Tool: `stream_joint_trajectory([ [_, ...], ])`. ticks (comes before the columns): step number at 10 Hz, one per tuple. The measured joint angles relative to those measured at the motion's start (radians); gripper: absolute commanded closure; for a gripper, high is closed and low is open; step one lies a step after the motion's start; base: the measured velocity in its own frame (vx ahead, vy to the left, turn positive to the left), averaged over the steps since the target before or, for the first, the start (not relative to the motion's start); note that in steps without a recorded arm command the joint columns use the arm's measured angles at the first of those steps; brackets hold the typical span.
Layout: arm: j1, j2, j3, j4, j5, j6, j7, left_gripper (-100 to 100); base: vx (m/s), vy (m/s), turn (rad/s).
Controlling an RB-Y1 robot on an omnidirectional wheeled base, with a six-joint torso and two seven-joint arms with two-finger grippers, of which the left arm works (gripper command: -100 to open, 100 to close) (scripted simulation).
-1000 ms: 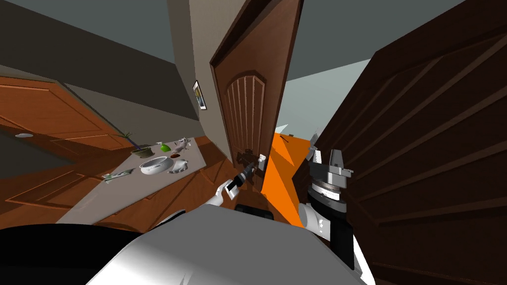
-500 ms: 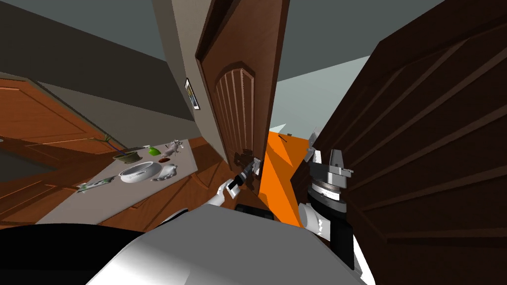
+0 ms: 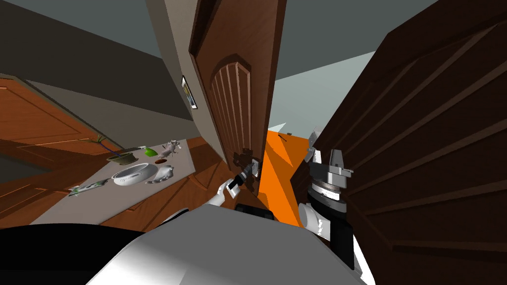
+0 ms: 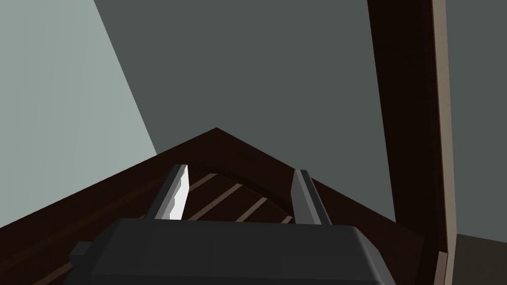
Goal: Push the door open
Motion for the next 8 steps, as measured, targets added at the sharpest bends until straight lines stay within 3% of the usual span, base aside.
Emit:
stream_joint_trajectory([
  [3,0.003,0.001,-0.001,0.002,0.0,0.002,0.0,100,0.02,-0.022,0.019],
  [5,0.006,-0.017,0.016,0.018,-0.003,0.011,-0.015,100,0.143,-0.119,0.051],
  [8,-0.01,-0.049,0.048,0.055,-0.008,0.0,-0.039,100,0.125,-0.103,0.032],
])
